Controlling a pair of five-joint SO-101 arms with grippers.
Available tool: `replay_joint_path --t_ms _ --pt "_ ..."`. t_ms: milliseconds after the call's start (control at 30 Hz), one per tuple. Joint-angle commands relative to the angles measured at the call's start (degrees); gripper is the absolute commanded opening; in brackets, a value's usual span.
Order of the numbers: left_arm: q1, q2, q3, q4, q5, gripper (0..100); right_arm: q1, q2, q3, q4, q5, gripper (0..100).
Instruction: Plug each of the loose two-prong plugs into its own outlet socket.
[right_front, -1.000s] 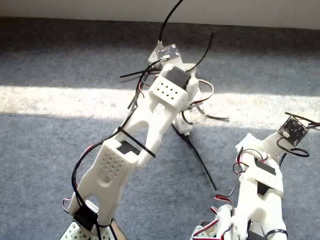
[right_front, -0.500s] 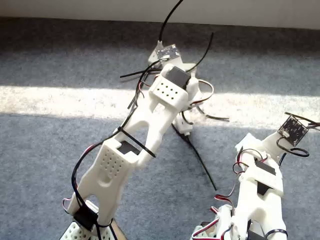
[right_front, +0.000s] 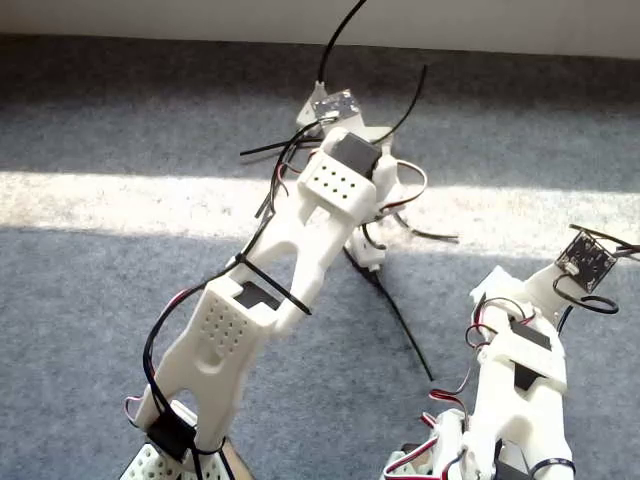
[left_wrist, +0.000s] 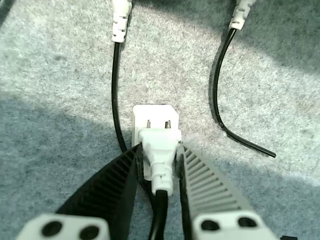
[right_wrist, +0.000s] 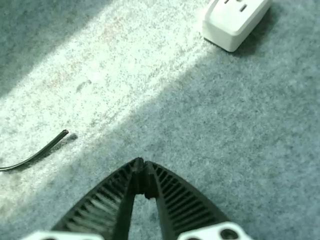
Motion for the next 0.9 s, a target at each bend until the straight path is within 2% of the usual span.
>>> replay_joint_path --t_ms 0,867 --pt "0.66 -0.84 -0.66 0.35 -0.44 1 -0.40 -0.75 -0.66 -1.10 0.00 0.6" --pt "1.80 -0.84 2.24 0.00 0.53 1 -0.40 -0.75 -0.66 -1.10 0.00 0.6"
